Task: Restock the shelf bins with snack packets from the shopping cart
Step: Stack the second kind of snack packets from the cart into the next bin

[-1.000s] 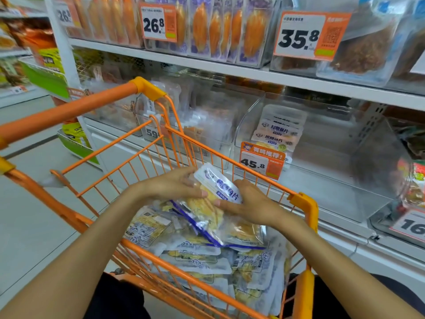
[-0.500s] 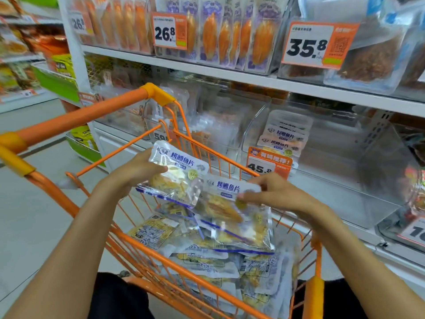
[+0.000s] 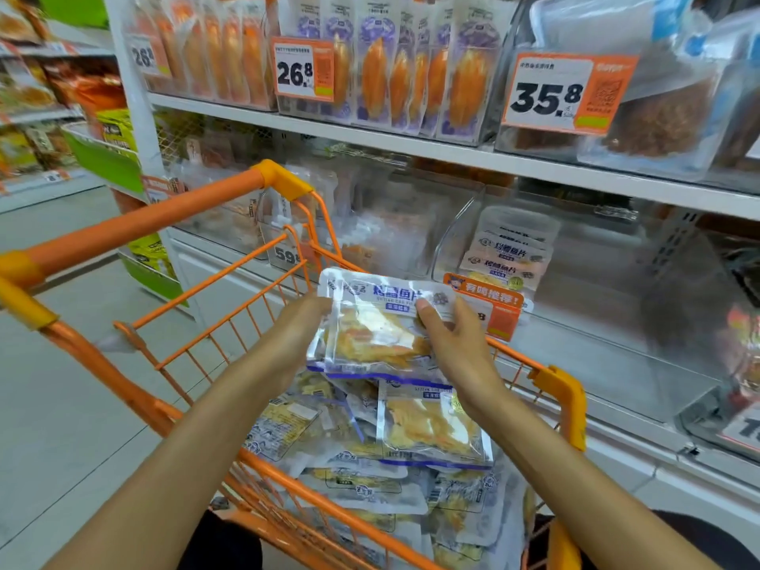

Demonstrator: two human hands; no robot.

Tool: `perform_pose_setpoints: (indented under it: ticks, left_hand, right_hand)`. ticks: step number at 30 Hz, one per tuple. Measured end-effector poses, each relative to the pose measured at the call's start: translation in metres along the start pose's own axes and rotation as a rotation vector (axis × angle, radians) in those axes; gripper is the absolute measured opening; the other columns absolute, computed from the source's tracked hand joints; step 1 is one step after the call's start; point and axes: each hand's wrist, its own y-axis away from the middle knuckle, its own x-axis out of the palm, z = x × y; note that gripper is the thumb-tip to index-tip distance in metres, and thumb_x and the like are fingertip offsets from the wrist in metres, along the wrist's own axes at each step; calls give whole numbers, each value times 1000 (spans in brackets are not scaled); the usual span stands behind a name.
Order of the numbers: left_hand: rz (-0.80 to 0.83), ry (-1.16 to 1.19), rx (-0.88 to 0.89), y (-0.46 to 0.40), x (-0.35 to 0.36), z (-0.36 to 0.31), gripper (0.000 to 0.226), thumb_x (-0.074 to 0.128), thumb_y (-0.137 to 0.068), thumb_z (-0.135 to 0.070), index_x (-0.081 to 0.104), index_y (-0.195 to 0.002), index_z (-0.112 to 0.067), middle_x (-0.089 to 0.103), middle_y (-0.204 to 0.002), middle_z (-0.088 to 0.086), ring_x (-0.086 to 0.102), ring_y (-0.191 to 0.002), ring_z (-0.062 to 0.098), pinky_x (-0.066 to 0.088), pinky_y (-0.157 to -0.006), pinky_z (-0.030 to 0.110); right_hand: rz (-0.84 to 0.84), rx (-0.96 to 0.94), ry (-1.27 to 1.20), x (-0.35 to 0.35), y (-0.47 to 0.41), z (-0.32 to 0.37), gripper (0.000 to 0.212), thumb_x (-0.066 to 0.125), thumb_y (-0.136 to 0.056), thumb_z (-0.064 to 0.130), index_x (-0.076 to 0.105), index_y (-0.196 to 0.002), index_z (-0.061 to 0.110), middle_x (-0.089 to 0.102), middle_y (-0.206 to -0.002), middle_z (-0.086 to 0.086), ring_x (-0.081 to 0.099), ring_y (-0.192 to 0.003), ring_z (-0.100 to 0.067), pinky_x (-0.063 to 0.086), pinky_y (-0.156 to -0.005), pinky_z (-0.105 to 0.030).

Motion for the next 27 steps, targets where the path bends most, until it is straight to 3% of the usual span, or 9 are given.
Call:
perform_pose_setpoints:
  ticks: [3, 5, 8, 10, 13, 16, 20, 23, 27]
  left_hand:
    - [-14, 87, 24, 9, 13, -4, 49, 28, -101, -48, 44, -140, -23, 43, -140, -7, 42, -129, 20, 31, -109, 43]
    - [37, 112, 64, 11, 20, 0, 60, 26, -94, -64, 31, -147, -35, 29, -152, -10, 31, -140, 19, 20, -116, 48]
    - [21, 59, 144, 12, 21, 2, 72, 53, -84, -62, 33, -147, -32, 32, -152, -7, 35, -137, 20, 26, -108, 43]
    - [26, -46, 211, 12, 16, 0, 73, 69, -71, -43, 44, -138, -24, 50, -141, 0, 51, -123, 22, 37, -100, 37]
    - [123, -100, 295, 16, 4, -3, 57, 71, -72, -31, 52, -126, -34, 63, -123, -8, 58, -114, 16, 41, -104, 43]
    - [219, -147, 441, 22, 4, -16, 55, 68, -86, -25, 43, -131, -44, 59, -127, -16, 56, -116, 6, 42, -103, 35]
    - [356, -269, 686, 16, 28, -55, 53, 59, -91, -19, 34, -134, -35, 55, -128, -18, 53, -116, -7, 45, -94, 14]
    - [435, -380, 800, -1, 61, -81, 52, 57, -94, -20, 32, -138, -25, 53, -128, -16, 50, -119, -5, 44, -98, 17]
    - [477, -441, 928, -29, 104, -95, 50, 57, -94, -9, 33, -138, -12, 51, -129, -8, 47, -123, -1, 38, -103, 14]
  right_hand:
    - [-27, -5, 20, 8, -1, 1, 73, 47, -74, 74, 47, -132, 30, 52, -135, -4, 50, -125, -27, 44, -101, -52]
    - [-45, -40, 79, 11, 2, 8, 55, 48, -90, 56, 46, -135, 25, 47, -139, -4, 46, -127, -24, 40, -106, -48]
    - [-71, -57, 108, 10, 6, 12, 25, 43, -100, 34, 46, -125, 29, 41, -127, 5, 43, -115, -11, 37, -98, -28]
    - [-45, -73, 96, 8, 10, 21, 15, 43, -101, 29, 42, -113, 36, 44, -122, 6, 47, -110, -12, 40, -94, -30]
    - [67, -99, 1, -3, 17, 35, 31, 51, -93, 15, 39, -111, 37, 57, -112, 0, 60, -97, -22, 53, -86, -39]
    - [145, -193, -37, -25, 21, 49, 67, 63, -88, 7, 21, -130, 39, 49, -111, 23, 61, -85, -18, 55, -83, -34]
    - [-96, -218, -89, -56, 5, 51, 96, 75, -77, 5, 12, -147, 26, 52, -133, 0, 58, -110, -5, 51, -94, -21]
    - [-281, -252, -154, -81, -9, 46, 74, 77, -73, -1, 37, -133, 14, 62, -116, -1, 62, -99, -3, 53, -88, -19]
    - [-446, -325, -46, -115, -29, 31, 58, 81, -71, 3, 44, -115, 16, 65, -101, 10, 66, -92, 0, 55, -85, -25]
